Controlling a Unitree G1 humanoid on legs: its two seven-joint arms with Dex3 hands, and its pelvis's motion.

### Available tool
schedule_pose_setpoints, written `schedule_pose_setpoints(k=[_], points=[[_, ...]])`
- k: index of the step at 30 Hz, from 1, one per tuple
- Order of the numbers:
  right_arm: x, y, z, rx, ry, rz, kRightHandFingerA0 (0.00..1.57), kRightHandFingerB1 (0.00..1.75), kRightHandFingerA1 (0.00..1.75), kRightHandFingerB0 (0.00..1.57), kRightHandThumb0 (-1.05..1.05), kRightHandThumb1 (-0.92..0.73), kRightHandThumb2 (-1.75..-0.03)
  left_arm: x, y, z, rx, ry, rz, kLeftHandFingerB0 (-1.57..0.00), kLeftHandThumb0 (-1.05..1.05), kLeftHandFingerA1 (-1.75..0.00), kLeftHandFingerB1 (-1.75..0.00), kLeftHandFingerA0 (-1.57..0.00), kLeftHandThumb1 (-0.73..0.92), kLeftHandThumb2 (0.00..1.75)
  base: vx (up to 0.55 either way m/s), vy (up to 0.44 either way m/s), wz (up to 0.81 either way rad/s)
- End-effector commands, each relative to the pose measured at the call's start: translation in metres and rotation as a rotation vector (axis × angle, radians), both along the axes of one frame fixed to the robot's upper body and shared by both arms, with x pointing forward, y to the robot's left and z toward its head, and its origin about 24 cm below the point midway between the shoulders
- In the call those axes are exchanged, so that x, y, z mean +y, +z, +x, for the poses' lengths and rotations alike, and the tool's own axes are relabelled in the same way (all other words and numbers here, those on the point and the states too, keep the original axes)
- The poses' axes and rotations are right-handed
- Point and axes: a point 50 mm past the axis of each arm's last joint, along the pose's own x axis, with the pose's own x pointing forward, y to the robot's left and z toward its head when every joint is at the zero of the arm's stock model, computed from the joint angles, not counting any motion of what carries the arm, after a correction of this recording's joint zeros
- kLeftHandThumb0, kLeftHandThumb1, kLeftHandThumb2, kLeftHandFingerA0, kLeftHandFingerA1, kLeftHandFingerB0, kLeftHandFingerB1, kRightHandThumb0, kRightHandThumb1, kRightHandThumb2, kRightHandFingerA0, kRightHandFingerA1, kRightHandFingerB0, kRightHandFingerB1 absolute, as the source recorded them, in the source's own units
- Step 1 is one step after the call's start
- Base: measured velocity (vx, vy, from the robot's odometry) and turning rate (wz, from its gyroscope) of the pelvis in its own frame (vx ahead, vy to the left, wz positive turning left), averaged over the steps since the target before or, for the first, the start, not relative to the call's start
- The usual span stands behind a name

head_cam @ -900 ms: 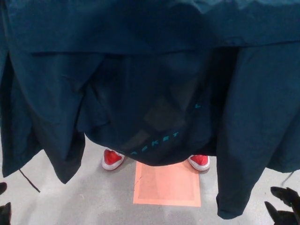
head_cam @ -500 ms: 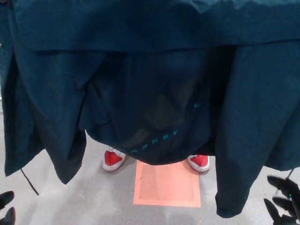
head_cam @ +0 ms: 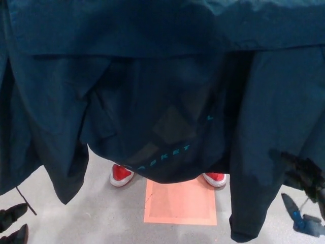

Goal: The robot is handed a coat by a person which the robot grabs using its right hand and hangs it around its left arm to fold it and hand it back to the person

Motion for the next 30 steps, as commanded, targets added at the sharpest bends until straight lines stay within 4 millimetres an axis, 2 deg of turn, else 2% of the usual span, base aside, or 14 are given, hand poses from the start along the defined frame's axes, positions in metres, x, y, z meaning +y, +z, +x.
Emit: schedule_pose_setpoints(k=[1, 3, 4, 6, 7, 8, 9, 11, 15, 18, 19, 20, 27, 30], points=[[0.025, 0.188, -0.065, -0.620, 0.438, 0.207, 0.10, 0.22, 0.35, 0.04, -0.85, -0.71, -0.87, 0.004, 0.006, 0.008, -0.017, 0.016, 0.041, -0.08, -0.79, -0.39, -0.38, 0.00, 0.76, 1.01, 0.00, 0.000, 0.00], [0.026, 0.201, -0.068, -0.661, 0.449, 0.209, 0.10, 0.22, 0.34, 0.05, -0.90, -0.70, -0.87, 0.006, 0.009, 0.009, -0.025, -0.006, 0.060, -0.13, -0.68, -0.31, -0.27, -0.10, 0.92, 0.73, 0.00, 0.000, 0.00], [0.025, 0.209, -0.069, -0.697, 0.460, 0.202, 0.07, 0.23, 0.34, 0.10, -0.91, -0.70, -1.09, 0.007, 0.008, 0.008, -0.015, -0.005, 0.065, -0.12, -0.75, -0.40, -0.40, 0.00, 0.77, 1.04, 0.00, 0.000, 0.00], [0.018, 0.228, -0.066, -0.769, 0.512, 0.250, 0.04, 0.20, 0.25, 0.13, -0.93, -0.65, -1.06, 0.009, 0.008, 0.007, -0.006, 0.006, 0.065, -0.06, -0.83, -0.40, -0.38, -0.03, 0.81, 1.04, 0.00, 0.000, 0.00], [0.014, 0.239, -0.063, -0.785, 0.547, 0.275, 0.03, 0.27, 0.26, 0.13, -0.89, -0.65, -1.06, 0.010, 0.007, 0.005, -0.008, 0.022, 0.057, 0.00, -0.33, -0.48, -0.47, 0.00, 0.63, 1.15, 0.00, 0.000, 0.00], [0.012, 0.244, -0.063, -0.792, 0.563, 0.286, 0.03, 0.27, 0.26, 0.13, -0.89, -0.65, -1.06, 0.010, 0.006, 0.003, -0.008, 0.030, 0.054, 0.00, -0.33, -0.48, -0.47, 0.00, 0.63, 1.15, 0.00, 0.000, 0.00], [0.011, 0.252, -0.061, -0.811, 0.578, 0.297, 0.01, 0.31, 0.36, 0.05, -0.78, -0.60, -1.04, 0.010, 0.006, 0.003, -0.004, 0.030, 0.054, -0.13, -0.68, -0.32, -0.30, -0.13, 0.92, 0.71, 0.00, 0.000, 0.00], [0.010, 0.268, -0.058, -0.857, 0.603, 0.319, 0.00, 0.32, 0.37, 0.06, -0.79, -0.58, -1.03, 0.010, 0.006, 0.003, 0.001, 0.027, 0.052, -0.05, -0.74, -0.39, -0.41, -0.02, 0.76, 1.04, 0.00, 0.000, 0.00], [0.009, 0.293, -0.058, -0.957, 0.599, 0.282, 0.04, 0.35, 0.40, 0.05, -0.93, -0.66, -1.04, 0.010, 0.008, 0.006, -0.009, 0.003, 0.066, -0.06, -0.81, -0.40, -0.39, -0.02, 0.79, 1.03, 0.00, 0.000, 0.00], [0.009, 0.320, -0.057, -1.056, 0.590, 0.208, 0.00, 0.48, 0.49, 0.00, -0.39, -0.35, -1.00, 0.011, 0.010, 0.010, -0.015, 0.016, 0.046, -0.07, -0.68, -0.42, -0.39, -0.02, 0.73, 1.05, 0.00, 0.000, 0.00], [0.010, 0.328, -0.054, -1.075, 0.599, 0.186, 0.13, 0.34, 0.46, 0.00, -0.88, -0.63, -1.06, 0.011, 0.011, 0.011, -0.015, 0.019, 0.044, -0.04, -0.68, -0.38, -0.36, -0.03, 0.74, 1.07, 0.00, 0.000, 0.00], [0.012, 0.335, -0.052, -1.092, 0.603, 0.165, 0.13, 0.34, 0.46, 0.00, -0.88, -0.63, -1.06, 0.011, 0.011, 0.011, -0.017, 0.018, 0.043, -0.04, -0.68, -0.38, -0.36, -0.03, 0.74, 1.07, 0.00, 0.000, 0.00], [0.047, 0.371, -0.014, -0.945, 0.563, -0.419, 0.00, 0.10, 0.15, 0.00, -0.92, -0.69, -1.09, 0.010, 0.009, 0.009, -0.019, 0.041, 0.013, -0.13, -0.62, -0.33, -0.34, -0.08, 0.92, 0.77, 0.00, 0.000, 0.00], [0.059, 0.377, 0.012, -0.809, 0.512, -0.551, 0.00, 0.13, 0.19, 0.00, -0.86, -0.64, -1.05, 0.010, 0.010, 0.010, -0.011, 0.018, 0.024, -0.03, -0.66, -0.41, -0.38, -0.03, 0.74, 1.05, 0.00, 0.000, 0.00]])
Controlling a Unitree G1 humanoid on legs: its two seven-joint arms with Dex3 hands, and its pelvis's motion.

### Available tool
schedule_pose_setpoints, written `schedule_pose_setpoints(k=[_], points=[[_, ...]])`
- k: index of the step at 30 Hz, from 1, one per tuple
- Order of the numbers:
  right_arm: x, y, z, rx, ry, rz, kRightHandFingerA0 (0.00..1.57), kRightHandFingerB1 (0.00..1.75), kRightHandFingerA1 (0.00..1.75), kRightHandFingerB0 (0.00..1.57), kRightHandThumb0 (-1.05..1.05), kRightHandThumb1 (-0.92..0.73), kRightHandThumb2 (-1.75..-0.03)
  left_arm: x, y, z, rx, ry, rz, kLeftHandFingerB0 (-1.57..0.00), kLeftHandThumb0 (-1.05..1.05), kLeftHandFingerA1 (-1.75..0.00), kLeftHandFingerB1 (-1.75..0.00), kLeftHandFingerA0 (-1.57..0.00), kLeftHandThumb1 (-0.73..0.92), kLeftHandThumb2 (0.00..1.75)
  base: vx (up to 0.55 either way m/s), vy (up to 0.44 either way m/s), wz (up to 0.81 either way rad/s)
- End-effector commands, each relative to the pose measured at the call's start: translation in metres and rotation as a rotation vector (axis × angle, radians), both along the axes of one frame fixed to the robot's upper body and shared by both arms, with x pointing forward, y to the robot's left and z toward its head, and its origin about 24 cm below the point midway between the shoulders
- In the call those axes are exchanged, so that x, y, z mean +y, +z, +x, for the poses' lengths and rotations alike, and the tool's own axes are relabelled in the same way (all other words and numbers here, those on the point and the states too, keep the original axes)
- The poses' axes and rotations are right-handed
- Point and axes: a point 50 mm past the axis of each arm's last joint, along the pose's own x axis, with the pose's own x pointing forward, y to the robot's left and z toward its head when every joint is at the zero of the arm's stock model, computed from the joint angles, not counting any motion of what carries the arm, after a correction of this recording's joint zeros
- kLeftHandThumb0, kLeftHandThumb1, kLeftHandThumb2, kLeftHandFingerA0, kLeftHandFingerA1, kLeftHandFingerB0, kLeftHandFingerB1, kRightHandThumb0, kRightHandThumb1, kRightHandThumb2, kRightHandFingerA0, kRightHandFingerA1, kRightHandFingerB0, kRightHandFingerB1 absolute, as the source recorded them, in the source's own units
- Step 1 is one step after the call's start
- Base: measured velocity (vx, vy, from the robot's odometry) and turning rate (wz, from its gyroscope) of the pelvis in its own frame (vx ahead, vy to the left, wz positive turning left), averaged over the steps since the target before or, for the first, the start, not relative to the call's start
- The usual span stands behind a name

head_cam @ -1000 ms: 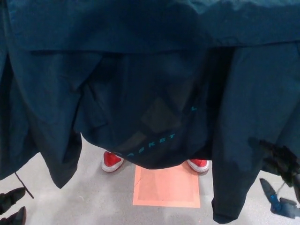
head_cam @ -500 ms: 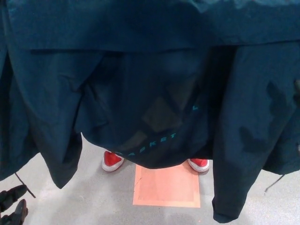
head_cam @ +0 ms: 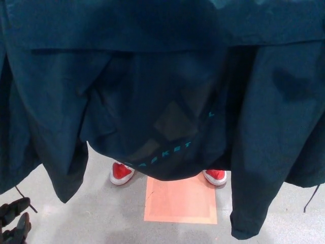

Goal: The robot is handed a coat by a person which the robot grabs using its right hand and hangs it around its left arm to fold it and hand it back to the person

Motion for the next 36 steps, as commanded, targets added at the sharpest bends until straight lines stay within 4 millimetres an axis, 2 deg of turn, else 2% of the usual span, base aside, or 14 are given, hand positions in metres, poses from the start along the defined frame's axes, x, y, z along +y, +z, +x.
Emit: schedule_pose_setpoints(k=[1, 5, 6, 7, 11, 13, 14, 18, 20, 23, 24, 27, 28, 36], points=[[0.056, 0.110, 0.005, 0.011, 0.007, -0.518, 0.00, 0.15, 0.24, 0.00, -0.84, -0.65, -1.05, 0.013, 0.007, 0.002, 0.003, 0.024, 0.029, -0.04, -0.67, -0.43, -0.39, -0.02, 0.73, 1.04, 0.00, 0.000, 0.00], [0.064, 0.111, 0.034, 0.133, -0.062, -0.603, 0.00, 0.15, 0.24, 0.00, -0.84, -0.65, -1.03, 0.013, 0.006, 0.000, 0.002, 0.026, 0.023, 0.00, -0.70, -0.43, -0.39, -0.04, 0.73, 1.01, 0.00, 0.000, 0.00], [0.065, 0.111, 0.038, 0.149, -0.076, -0.618, 0.07, 0.22, 0.36, 0.02, -0.76, -0.62, -0.90, 0.013, 0.006, 0.000, 0.003, 0.025, 0.022, -0.02, -0.69, -0.45, -0.41, -0.08, 0.70, 1.01, 0.00, 0.000, 0.00], [0.072, 0.108, 0.057, 0.229, -0.119, -0.681, 0.00, 0.11, 0.20, 0.00, -0.88, -0.65, -1.04, 0.014, 0.007, -0.002, 0.006, 0.014, 0.026, -0.02, -0.69, -0.44, -0.39, -0.05, 0.72, 1.04, 0.00, 0.000, 0.00], [0.083, 0.098, 0.086, 0.345, -0.171, -0.791, 0.00, 0.10, 0.23, 0.00, -0.90, -0.67, -1.06, 0.015, 0.007, -0.002, 0.001, 0.017, 0.023, -0.03, -0.71, -0.43, -0.37, -0.04, 0.70, 1.04, 0.00, 0.000, 0.00], [0.088, 0.092, 0.097, 0.442, -0.137, -0.786, 0.00, 0.11, 0.20, 0.00, -0.85, -0.61, -0.82, 0.014, 0.006, -0.001, 0.003, 0.024, 0.012, -0.03, -0.70, -0.41, -0.36, -0.03, 0.69, 1.03, 0.00, 0.000, 0.00], [0.092, 0.088, 0.103, 0.475, -0.119, -0.801, 0.00, 0.14, 0.22, 0.00, -0.84, -0.64, -1.02, 0.014, 0.006, -0.001, 0.002, 0.040, -0.002, -0.02, -0.70, -0.43, -0.38, -0.04, 0.69, 1.01, 0.00, 0.000, 0.00], [0.108, 0.073, 0.118, 0.554, -0.129, -0.923, 0.04, 0.13, 0.40, 0.03, -0.89, -0.61, -1.03, 0.013, 0.004, -0.003, 0.003, 0.046, -0.026, -0.01, -0.69, -0.45, -0.38, -0.05, 0.69, 1.01, 0.00, 0.000, 0.00], [0.113, 0.068, 0.122, 0.585, -0.125, -0.955, 0.03, 0.13, 0.39, 0.02, -0.87, -0.59, -1.02, 0.013, 0.004, -0.004, -0.001, 0.039, -0.025, 0.00, -0.72, -0.46, -0.38, -0.08, 0.68, 1.00, 0.00, 0.000, 0.00], [0.121, 0.065, 0.127, 0.673, -0.080, -0.988, 0.04, 0.10, 0.03, 0.13, -1.00, -0.65, -0.99, 0.011, 0.003, -0.004, -0.008, 0.043, -0.036, 0.00, -0.65, -0.46, -0.39, -0.08, 0.67, 1.00, 0.00, 0.000, 0.00], [0.123, 0.064, 0.129, 0.735, -0.050, -0.966, 0.00, 0.01, 0.01, 0.03, -0.99, -0.62, -0.97, 0.010, 0.003, -0.004, -0.009, 0.045, -0.042, -0.10, -0.64, -0.33, -0.25, -0.14, 0.88, 0.67, 0.00, 0.000, 0.00], [0.127, 0.063, 0.132, 0.794, -0.021, -0.984, 0.00, 0.00, 0.02, 0.00, -0.97, -0.62, -0.97, 0.011, 0.004, -0.003, -0.007, 0.034, -0.025, -0.10, -0.66, -0.34, -0.28, -0.15, 0.89, 0.66, 0.00, 0.000, 0.00], [0.128, 0.062, 0.133, 0.821, -0.005, -0.986, 0.00, 0.01, 0.07, 0.00, -0.97, -0.63, -0.97, 0.011, 0.004, -0.003, -0.006, 0.030, -0.023, 0.00, -0.70, -0.46, -0.38, -0.08, 0.68, 1.00, 0.00, 0.000, 0.00], [0.131, 0.056, 0.140, 0.949, 0.059, -0.942, 0.00, 0.01, 0.03, 0.00, -0.95, -0.59, -0.95, 0.010, 0.005, -0.003, -0.008, 0.005, -0.015, -0.03, -0.70, -0.44, -0.36, -0.04, 0.70, 1.03, 0.00, 0.000, 0.00]])
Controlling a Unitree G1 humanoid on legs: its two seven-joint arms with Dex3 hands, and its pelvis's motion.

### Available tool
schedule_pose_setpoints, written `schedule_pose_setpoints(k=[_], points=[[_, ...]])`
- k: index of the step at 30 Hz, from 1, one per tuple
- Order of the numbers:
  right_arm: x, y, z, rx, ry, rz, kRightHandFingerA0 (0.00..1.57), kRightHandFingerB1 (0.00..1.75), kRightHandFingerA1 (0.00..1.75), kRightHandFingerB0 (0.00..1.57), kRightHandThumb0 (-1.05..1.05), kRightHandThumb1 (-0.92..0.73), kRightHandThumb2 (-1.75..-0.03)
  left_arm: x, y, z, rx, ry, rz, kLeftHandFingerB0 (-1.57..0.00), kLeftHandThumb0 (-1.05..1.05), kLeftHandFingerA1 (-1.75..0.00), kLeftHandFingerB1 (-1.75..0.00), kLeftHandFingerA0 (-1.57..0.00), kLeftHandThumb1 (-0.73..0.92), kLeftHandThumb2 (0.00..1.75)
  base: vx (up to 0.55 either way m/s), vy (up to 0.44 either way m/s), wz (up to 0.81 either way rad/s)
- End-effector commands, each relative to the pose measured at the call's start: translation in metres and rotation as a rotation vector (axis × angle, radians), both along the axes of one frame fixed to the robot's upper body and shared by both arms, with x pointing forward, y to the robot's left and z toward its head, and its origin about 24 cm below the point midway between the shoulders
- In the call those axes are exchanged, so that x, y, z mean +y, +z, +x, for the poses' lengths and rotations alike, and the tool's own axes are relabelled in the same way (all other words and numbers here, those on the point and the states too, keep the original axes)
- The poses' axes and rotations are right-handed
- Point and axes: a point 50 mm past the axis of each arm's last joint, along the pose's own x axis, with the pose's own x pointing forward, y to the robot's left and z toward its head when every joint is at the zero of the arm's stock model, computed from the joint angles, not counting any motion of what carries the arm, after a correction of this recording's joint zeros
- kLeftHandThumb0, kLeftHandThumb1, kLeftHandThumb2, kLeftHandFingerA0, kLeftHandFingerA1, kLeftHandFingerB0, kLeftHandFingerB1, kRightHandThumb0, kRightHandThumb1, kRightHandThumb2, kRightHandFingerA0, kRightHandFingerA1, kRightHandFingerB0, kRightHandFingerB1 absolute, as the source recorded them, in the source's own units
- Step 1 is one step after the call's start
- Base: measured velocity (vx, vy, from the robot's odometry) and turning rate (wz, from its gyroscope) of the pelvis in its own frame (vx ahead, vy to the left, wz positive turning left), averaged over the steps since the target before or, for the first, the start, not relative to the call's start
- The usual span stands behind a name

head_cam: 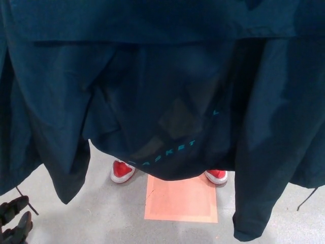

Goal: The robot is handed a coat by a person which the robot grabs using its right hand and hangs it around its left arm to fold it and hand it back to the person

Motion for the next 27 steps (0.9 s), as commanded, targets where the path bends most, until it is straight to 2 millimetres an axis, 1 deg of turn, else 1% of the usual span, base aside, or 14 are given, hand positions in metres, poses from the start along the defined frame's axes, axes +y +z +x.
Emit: schedule_pose_setpoints(k=[1, 3, 5, 8, 12, 16, 19, 20, 22, 23, 24, 25, 26, 27], points=[[0.013, 0.002, 0.003, 0.337, -0.016, -0.181, 0.00, 0.01, 0.03, 0.00, -0.95, -0.59, -0.95, 0.010, 0.004, -0.004, -0.010, 0.010, -0.011, -0.03, -0.70, -0.44, -0.36, -0.04, 0.70, 1.03, 0.00, 0.000, 0.00], [0.013, 0.000, 0.003, 0.356, -0.002, -0.202, 0.00, 0.01, 0.02, 0.00, -0.97, -0.61, -0.96, 0.010, 0.004, -0.005, -0.012, 0.009, -0.013, -0.03, -0.70, -0.44, -0.36, -0.04, 0.70, 1.03, 0.00, 0.000, 0.00], [0.013, -0.005, 0.005, 0.400, -0.029, -0.187, 0.00, 0.00, 0.01, 0.00, -0.96, -0.58, -0.94, 0.009, 0.006, -0.004, -0.018, -0.023, 0.011, -0.03, -0.69, -0.40, -0.33, -0.03, 0.72, 1.06, 0.00, 0.000, 0.00], [0.014, -0.012, 0.007, 0.408, -0.027, -0.218, 0.00, 0.01, 0.00, 0.02, -0.98, -0.59, -0.96, 0.010, 0.004, -0.005, -0.005, -0.002, 0.011, -0.04, -0.71, -0.45, -0.39, -0.08, 0.72, 1.02, 0.00, 0.000, 0.00], [0.016, -0.020, 0.008, 0.446, -0.021, -0.244, 0.00, 0.01, 0.00, 0.01, -0.99, -0.60, -0.96, 0.011, 0.004, -0.008, -0.007, -0.019, 0.015, -0.03, -0.68, -0.41, -0.36, -0.04, 0.72, 1.04, 0.00, 0.000, 0.00], [0.017, -0.028, 0.010, 0.463, -0.035, -0.305, 0.00, 0.05, 0.01, 0.03, -0.95, -0.57, -0.96, 0.010, 0.004, -0.009, -0.017, -0.026, 0.025, -0.03, -0.68, -0.39, -0.33, -0.03, 0.74, 1.07, 0.00, 0.000, 0.00], [0.019, -0.037, 0.013, 0.433, -0.071, -0.405, 0.00, 0.05, 0.06, 0.00, -0.91, -0.53, -0.95, 0.010, 0.005, -0.009, -0.020, -0.028, 0.031, -0.10, -0.74, -0.42, -0.35, -0.03, 0.75, 1.06, 0.00, 0.000, 0.00], [0.020, -0.040, 0.014, 0.428, -0.086, -0.418, 0.03, 0.03, 0.04, 0.05, -0.92, -0.54, -0.95, 0.010, 0.004, -0.009, -0.014, -0.026, 0.034, -0.05, -0.69, -0.44, -0.38, -0.04, 0.74, 1.07, 0.00, 0.000, 0.00], [0.021, -0.043, 0.015, 0.437, -0.098, -0.419, 0.03, 0.01, 0.00, 0.06, -0.94, -0.55, -0.94, 0.010, 0.003, -0.010, -0.006, -0.022, 0.032, -0.03, -0.69, -0.46, -0.40, -0.10, 0.74, 1.06, 0.00, 0.000, 0.00], [0.023, -0.046, 0.015, 0.429, -0.097, -0.446, 0.03, 0.04, 0.07, 0.04, -0.91, -0.54, -0.93, 0.011, 0.003, -0.010, -0.003, -0.015, 0.028, 0.00, -0.34, -0.48, -0.47, 0.00, 0.61, 1.15, 0.00, 0.000, 0.00], [0.025, -0.052, 0.016, 0.413, -0.103, -0.500, 0.05, 0.08, 0.14, 0.09, -0.88, -0.54, -0.92, 0.011, 0.002, -0.010, 0.002, 0.000, 0.019, -0.16, -0.65, -0.34, -0.31, -0.21, 0.92, 0.69, 0.00, 0.000, 0.00], [0.026, -0.053, 0.016, 0.409, -0.114, -0.519, 0.05, 0.08, 0.14, 0.09, -0.88, -0.54, -0.92, 0.011, 0.002, -0.010, 0.000, 0.009, 0.016, -0.16, -0.65, -0.34, -0.31, -0.21, 0.92, 0.69, 0.00, 0.000, 0.00], [0.027, -0.056, 0.017, 0.392, -0.131, -0.540, 0.08, 0.18, 0.33, 0.08, -0.83, -0.49, -0.86, 0.010, 0.002, -0.010, -0.001, 0.011, 0.017, -0.16, -0.65, -0.34, -0.30, -0.22, 0.92, 0.69, 0.00, 0.000, 0.00], [0.028, -0.058, 0.018, 0.354, -0.137, -0.582, 0.24, 0.35, 0.41, 0.17, -0.91, -0.48, -0.84, 0.010, 0.002, -0.010, -0.004, 0.012, 0.015, -0.17, -0.64, -0.35, -0.31, -0.23, 0.92, 0.69, 0.00, 0.000, 0.00]])
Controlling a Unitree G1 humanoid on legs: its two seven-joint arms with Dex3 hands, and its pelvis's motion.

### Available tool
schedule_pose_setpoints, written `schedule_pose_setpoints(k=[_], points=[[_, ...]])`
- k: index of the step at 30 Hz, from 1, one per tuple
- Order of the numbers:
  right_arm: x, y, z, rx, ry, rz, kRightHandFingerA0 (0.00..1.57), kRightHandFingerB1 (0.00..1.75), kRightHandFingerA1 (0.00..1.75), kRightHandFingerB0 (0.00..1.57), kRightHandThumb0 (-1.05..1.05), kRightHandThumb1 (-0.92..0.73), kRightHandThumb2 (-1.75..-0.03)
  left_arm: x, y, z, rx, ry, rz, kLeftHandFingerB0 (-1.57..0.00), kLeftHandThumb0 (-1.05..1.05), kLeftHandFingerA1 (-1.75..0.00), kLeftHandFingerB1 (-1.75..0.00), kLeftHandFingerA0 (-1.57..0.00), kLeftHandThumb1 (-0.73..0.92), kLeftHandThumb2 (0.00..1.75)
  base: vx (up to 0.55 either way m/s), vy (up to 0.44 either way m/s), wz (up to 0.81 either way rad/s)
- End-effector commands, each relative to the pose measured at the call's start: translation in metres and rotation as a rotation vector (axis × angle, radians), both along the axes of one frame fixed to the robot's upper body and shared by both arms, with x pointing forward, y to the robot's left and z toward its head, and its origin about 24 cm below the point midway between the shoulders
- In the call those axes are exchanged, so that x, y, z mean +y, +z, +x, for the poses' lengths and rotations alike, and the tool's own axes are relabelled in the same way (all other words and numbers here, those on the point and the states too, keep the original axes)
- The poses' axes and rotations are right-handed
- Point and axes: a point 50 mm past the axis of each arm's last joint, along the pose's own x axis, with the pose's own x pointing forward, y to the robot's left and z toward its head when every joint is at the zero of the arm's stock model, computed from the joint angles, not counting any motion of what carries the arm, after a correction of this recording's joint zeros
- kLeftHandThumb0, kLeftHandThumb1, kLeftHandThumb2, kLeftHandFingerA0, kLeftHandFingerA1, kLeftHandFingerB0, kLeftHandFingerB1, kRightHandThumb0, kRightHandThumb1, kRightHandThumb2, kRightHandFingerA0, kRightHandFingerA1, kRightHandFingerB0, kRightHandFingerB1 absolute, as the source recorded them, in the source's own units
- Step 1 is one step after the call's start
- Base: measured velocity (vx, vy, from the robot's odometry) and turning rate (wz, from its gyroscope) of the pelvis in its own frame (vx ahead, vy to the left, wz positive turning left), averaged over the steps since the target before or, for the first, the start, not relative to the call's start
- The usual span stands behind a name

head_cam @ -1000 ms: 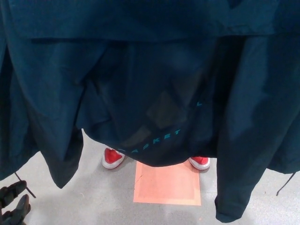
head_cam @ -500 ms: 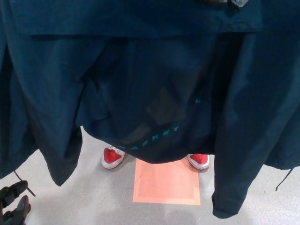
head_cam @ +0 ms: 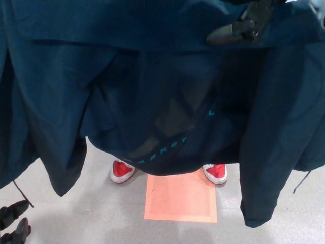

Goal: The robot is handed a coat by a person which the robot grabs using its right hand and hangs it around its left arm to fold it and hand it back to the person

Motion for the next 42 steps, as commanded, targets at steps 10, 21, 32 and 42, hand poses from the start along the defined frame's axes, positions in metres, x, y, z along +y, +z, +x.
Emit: schedule_pose_setpoints(k=[10, 21, 32, 42], points=[[0.020, -0.045, 0.011, -0.530, 0.139, -0.231, 0.96, 0.32, 0.59, 0.31, -0.58, -0.83, -0.66, 0.008, 0.006, 0.000, -0.025, 0.031, 0.016, -0.23, -0.68, -0.36, -0.33, -0.28, 0.92, 0.68, 0.00, 0.000, 0.00], [0.007, -0.036, 0.014, -0.909, 0.096, 0.139, 0.80, 0.72, 0.78, 0.72, -0.35, -0.87, -0.65, 0.007, 0.002, -0.007, -0.025, 0.028, 0.009, -0.22, -0.70, -0.38, -0.33, -0.33, 0.90, 0.67, 0.00, 0.000, 0.00], [0.010, 0.019, 0.007, -1.320, -0.125, 0.605, 0.87, 1.27, 1.56, 0.67, -0.29, -0.82, -0.69, 0.002, -0.002, -0.009, -0.027, 0.044, -0.026, -0.16, -0.68, -0.48, -0.43, -0.29, 0.73, 0.90, 0.00, 0.000, 0.00], [0.010, 0.084, -0.006, -1.458, -0.163, 0.800, 1.04, 0.96, 1.20, 0.85, -0.30, -0.83, -0.65, 0.000, 0.001, -0.004, -0.057, 0.031, -0.026, -0.25, -0.67, -0.39, -0.34, -0.35, 0.85, 0.65, 0.00, 0.000, 0.00]])
